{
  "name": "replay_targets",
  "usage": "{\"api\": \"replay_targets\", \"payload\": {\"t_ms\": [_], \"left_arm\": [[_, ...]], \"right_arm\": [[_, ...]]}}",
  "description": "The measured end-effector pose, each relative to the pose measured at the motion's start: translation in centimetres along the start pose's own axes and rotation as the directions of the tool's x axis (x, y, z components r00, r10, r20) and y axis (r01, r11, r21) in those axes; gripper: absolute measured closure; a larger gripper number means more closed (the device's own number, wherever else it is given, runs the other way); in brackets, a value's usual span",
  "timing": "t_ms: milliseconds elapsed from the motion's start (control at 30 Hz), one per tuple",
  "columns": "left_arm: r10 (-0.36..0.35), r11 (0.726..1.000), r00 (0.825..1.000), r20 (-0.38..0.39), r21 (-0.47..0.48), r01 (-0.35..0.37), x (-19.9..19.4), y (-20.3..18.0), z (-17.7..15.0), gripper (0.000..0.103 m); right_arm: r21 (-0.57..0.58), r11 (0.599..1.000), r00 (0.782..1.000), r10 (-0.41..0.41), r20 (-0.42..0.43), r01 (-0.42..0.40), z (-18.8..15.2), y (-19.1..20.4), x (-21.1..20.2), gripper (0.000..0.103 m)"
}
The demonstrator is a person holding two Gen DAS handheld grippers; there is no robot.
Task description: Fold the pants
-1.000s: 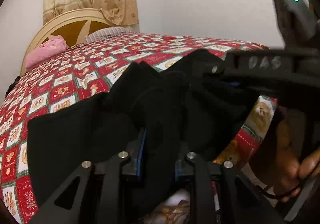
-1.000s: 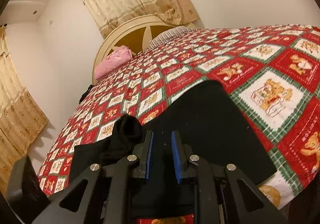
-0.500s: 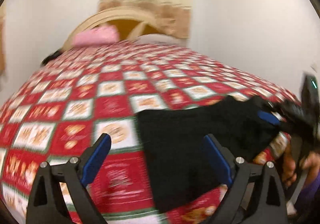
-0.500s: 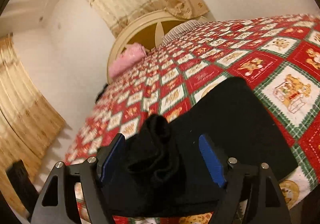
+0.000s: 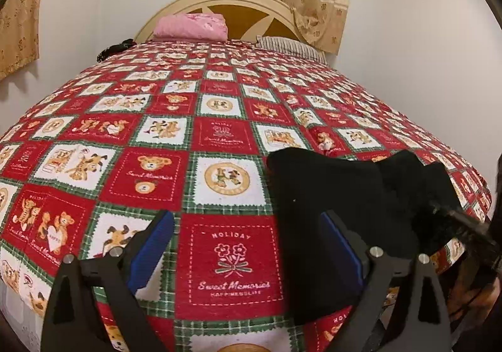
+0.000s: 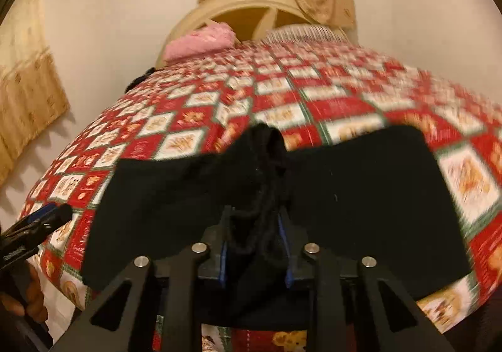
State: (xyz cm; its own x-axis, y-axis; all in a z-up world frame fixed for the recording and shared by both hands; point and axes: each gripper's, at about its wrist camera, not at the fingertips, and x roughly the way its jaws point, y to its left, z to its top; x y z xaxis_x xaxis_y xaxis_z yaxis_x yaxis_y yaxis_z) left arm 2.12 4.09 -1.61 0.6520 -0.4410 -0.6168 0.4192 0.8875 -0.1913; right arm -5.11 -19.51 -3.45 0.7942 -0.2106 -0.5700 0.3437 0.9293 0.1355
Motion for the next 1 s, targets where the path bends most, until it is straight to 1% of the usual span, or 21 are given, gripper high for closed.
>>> {"api": "replay_targets", "payload": {"t_ms": [67,133,200,267,400,433,500,567,633,700,767,800,833,867,900,933,967,1000], "left_arm": [[-0.002,1.0,1.0,0.004,0.007,0.002,-0.1,-0.3,0.1,0.007],[-0.003,1.0,1.0,0.01,0.017,0.003,-0.2,-0.6,0.4,0.007],[-0.008,1.0,1.0,0.018,0.022,0.008,-0.3,-0.8,0.6,0.007],[-0.024,0.999,1.0,0.02,0.021,0.024,-0.2,-1.2,0.8,0.007],[-0.052,0.998,0.999,0.002,0.047,0.052,0.5,-2.6,0.7,0.007],[-0.054,0.996,0.999,-0.005,0.064,0.055,0.8,-3.2,0.6,0.007],[-0.058,0.994,0.998,-0.015,0.094,0.059,1.1,-4.3,0.4,0.007],[-0.059,0.991,0.998,-0.021,0.12,0.061,1.4,-5.5,0.4,0.007],[-0.055,0.988,0.998,-0.03,0.142,0.059,1.7,-6.4,0.3,0.007],[-0.045,0.986,0.998,-0.05,0.157,0.052,2.1,-7.0,0.1,0.007],[-0.042,0.985,0.996,-0.075,0.163,0.054,2.6,-7.6,-0.2,0.007],[-0.044,0.985,0.996,-0.082,0.163,0.057,2.8,-7.8,-0.2,0.007],[-0.046,0.985,0.995,-0.089,0.164,0.06,3.0,-8.1,-0.4,0.007],[-0.045,0.984,0.994,-0.096,0.169,0.061,3.1,-8.4,-0.5,0.007],[-0.039,0.983,0.994,-0.101,0.176,0.056,3.3,-8.8,-0.5,0.007],[-0.027,0.982,0.994,-0.103,0.185,0.046,3.4,-9.2,-0.6,0.007],[-0.013,0.981,0.994,-0.105,0.193,0.034,3.6,-9.5,-0.6,0.007],[0.003,0.979,0.994,-0.109,0.202,0.019,3.7,-9.9,-0.6,0.007]], "right_arm": [[-0.015,1.0,0.999,0.027,0.04,-0.027,1.5,-0.3,-1.3,0.078],[-0.014,0.999,0.997,0.034,0.066,-0.033,2.9,-1.4,-2.5,0.078],[-0.011,0.999,0.997,0.04,0.061,-0.039,4.0,-2.5,-3.3,0.078],[-0.01,1.0,0.999,0.024,0.049,-0.024,4.5,-4.4,-4.3,0.078],[-0.004,0.997,0.996,-0.073,0.056,0.073,3.1,-8.1,-5.6,0.078],[0.026,0.997,0.997,-0.069,0.046,0.068,2.3,-9.5,-5.5,0.078],[0.064,0.998,0.999,-0.028,0.026,0.026,1.1,-10.8,-4.5,0.078],[0.048,0.997,0.998,-0.056,0.017,0.055,-0.3,-11.1,-3.4,0.077],[0.035,0.998,0.997,-0.061,0.055,0.06,-0.9,-11.1,-3.6,0.071],[0.019,0.998,0.997,-0.066,0.035,0.066,-0.7,-11.2,-4.1,0.062],[0.01,0.996,0.996,-0.093,0.01,0.093,-0.5,-11.6,-5.0,0.057],[0.009,0.993,0.993,-0.116,0.016,0.116,-0.5,-11.7,-5.5,0.057],[0.008,0.989,0.988,-0.15,0.044,0.15,-0.6,-11.8,-6.5,0.057],[-0.001,0.979,0.973,-0.204,0.111,0.205,-0.7,-11.4,-8.1,0.057],[-0.015,0.973,0.961,-0.226,0.156,0.231,-0.8,-11.0,-9.0,0.057],[-0.05,0.965,0.947,-0.24,0.212,0.256,-0.7,-10.1,-9.9,0.057],[-0.092,0.96,0.942,-0.239,0.234,0.266,-0.5,-9.1,-10.3,0.057],[-0.15,0.953,0.944,-0.222,0.244,0.263,-0.3,-7.6,-10.2,0.06]]}}
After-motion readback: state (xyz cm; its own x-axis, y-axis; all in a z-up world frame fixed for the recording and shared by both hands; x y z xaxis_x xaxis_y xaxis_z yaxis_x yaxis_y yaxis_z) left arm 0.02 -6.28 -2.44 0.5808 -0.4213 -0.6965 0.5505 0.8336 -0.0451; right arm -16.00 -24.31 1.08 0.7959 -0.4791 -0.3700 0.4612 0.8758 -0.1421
